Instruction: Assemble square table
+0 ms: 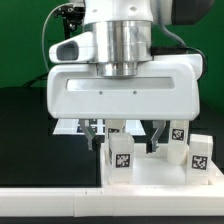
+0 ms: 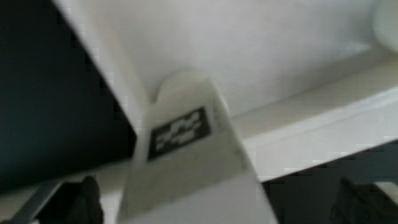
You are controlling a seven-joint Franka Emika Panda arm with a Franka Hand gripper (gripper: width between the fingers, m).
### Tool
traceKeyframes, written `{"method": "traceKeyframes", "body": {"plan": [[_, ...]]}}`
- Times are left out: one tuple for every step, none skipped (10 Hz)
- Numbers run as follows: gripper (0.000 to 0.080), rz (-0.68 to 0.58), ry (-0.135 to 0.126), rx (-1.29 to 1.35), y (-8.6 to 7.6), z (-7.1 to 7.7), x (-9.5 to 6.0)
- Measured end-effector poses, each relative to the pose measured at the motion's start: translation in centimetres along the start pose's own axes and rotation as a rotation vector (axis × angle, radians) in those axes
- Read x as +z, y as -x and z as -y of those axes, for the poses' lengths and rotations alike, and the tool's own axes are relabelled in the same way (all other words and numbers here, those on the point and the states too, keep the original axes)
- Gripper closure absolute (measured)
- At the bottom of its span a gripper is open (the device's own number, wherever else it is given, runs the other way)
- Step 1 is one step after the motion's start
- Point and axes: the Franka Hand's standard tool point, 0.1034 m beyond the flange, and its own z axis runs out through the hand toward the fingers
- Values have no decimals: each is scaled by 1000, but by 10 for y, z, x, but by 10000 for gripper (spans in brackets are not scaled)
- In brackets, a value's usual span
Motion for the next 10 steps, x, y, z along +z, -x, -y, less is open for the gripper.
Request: {"method": "traceKeyframes", "body": {"plan": [[150,0,-1,15,0,0,0],[265,1,-1,54,0,0,0],[265,1,0,52,0,0,0],[466,1,-1,60,0,0,1],[509,0,3,182,0,-4,0],[509,0,8,299,1,-6,1],[509,-2,17,459,1,-8,2],[509,-4,22,592,1,-10,2],[509,-5,25,791,2,-11,2],[509,0,13,977,3,-14,2]]}}
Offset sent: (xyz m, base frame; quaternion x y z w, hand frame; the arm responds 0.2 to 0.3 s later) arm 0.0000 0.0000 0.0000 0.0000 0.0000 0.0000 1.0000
